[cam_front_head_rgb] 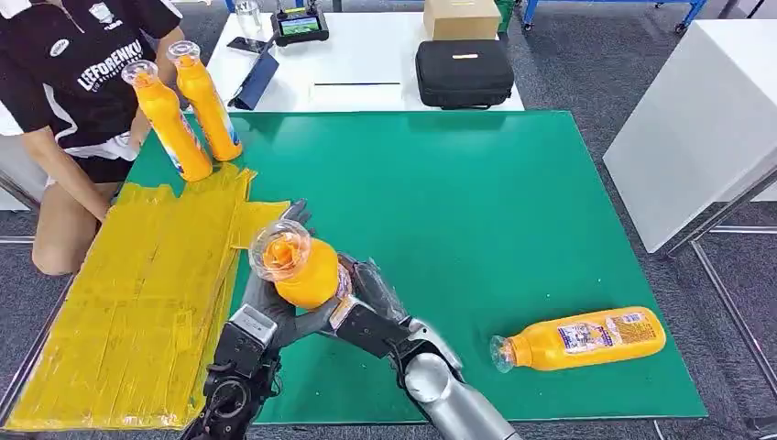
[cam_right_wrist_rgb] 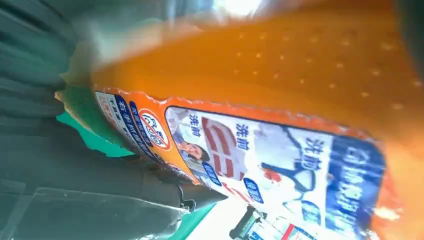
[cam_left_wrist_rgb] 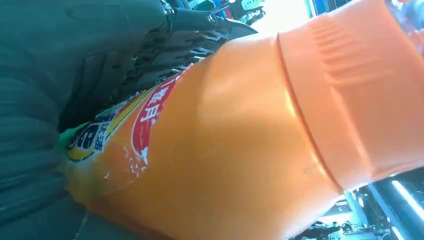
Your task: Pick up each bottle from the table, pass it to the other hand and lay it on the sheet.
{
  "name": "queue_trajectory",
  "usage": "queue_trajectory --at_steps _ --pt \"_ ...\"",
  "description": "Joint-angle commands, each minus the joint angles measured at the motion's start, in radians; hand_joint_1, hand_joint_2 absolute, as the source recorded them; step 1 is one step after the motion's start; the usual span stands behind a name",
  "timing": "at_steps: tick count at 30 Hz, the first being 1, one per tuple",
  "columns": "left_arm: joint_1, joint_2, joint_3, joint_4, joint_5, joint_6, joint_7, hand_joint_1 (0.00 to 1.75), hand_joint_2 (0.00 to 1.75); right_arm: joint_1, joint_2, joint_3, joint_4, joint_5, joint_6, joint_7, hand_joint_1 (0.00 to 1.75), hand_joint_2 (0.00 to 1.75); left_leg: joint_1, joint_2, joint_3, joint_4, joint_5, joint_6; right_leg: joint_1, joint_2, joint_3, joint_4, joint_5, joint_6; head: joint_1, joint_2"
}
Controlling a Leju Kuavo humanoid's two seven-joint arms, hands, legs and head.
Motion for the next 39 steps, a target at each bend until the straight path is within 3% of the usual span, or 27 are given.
queue_trajectory --at_steps 1,2,18,19,20,30,34,39 --pt "-0.051 0.0 0.001 0.06 0.057 0.025 -0.014 1.75 1.75 -0.001 -0.036 0.064 -0.009 -0.004 0.012 -0.005 1.75 1.75 0.001 -0.002 0.003 -0.001 -0.001 -0.003 0.001 -0.003 0.004 -0.001 -0.002 0.0 0.0 0.0" --pt "-0.053 -0.002 0.004 0.066 0.062 0.027 -0.012 1.75 1.75 -0.002 -0.035 0.062 -0.007 -0.005 0.012 -0.003 1.75 1.75 0.003 -0.001 0.008 0.001 -0.004 -0.006 0.003 -0.004 0.009 0.0 -0.005 0.0 0.0 0.0" --pt "-0.088 -0.01 0.008 0.138 0.105 0.024 -0.02 1.75 1.75 -0.005 -0.037 0.034 -0.001 -0.033 -0.035 -0.024 1.75 1.75 0.001 -0.001 0.003 -0.001 -0.001 -0.003 0.001 -0.003 0.004 -0.001 -0.001 0.0 0.0 0.0" --pt "-0.091 -0.012 0.011 0.149 0.108 0.026 -0.022 1.75 1.75 -0.003 -0.039 0.025 -0.005 -0.036 -0.049 -0.029 1.06 1.75 0.001 -0.001 0.005 -0.001 -0.002 -0.004 0.001 -0.003 0.006 -0.001 -0.002 0.0 0.0 0.0" --pt "-0.092 -0.015 0.016 0.154 0.11 0.032 -0.029 1.75 1.75 0.004 -0.041 0.011 -0.019 -0.043 -0.065 -0.037 0.02 1.75 0.002 -0.001 0.006 0.0 -0.003 -0.005 0.002 -0.003 0.007 -0.001 -0.003 0.0 0.0 0.0" --pt "-0.086 -0.014 0.053 0.16 0.104 0.078 -0.021 1.75 1.75 0.041 -0.076 -0.023 -0.124 -0.054 -0.105 -0.047 0.0 1.75 0.001 -0.001 0.003 0.0 -0.001 -0.003 0.001 -0.002 0.004 -0.001 -0.002 0.0 0.0 0.0" --pt "-0.114 -0.013 0.117 0.202 0.014 0.219 0.004 1.75 1.75 0.069 -0.109 -0.065 -0.277 -0.01 -0.134 -0.028 0.0 1.75 0.0 -0.002 0.002 0.0 -0.001 -0.003 0.0 -0.003 0.002 0.0 -0.001 0.0 0.0 0.0" --pt "-0.168 0.008 0.174 0.315 -0.43 0.47 0.114 1.75 1.75 0.117 -0.161 -0.113 -0.461 0.112 -0.147 0.017 0.0 1.75 0.001 -0.003 0.002 0.0 -0.001 -0.003 0.001 -0.004 0.003 -0.001 -0.002 0.0 0.0 0.0"
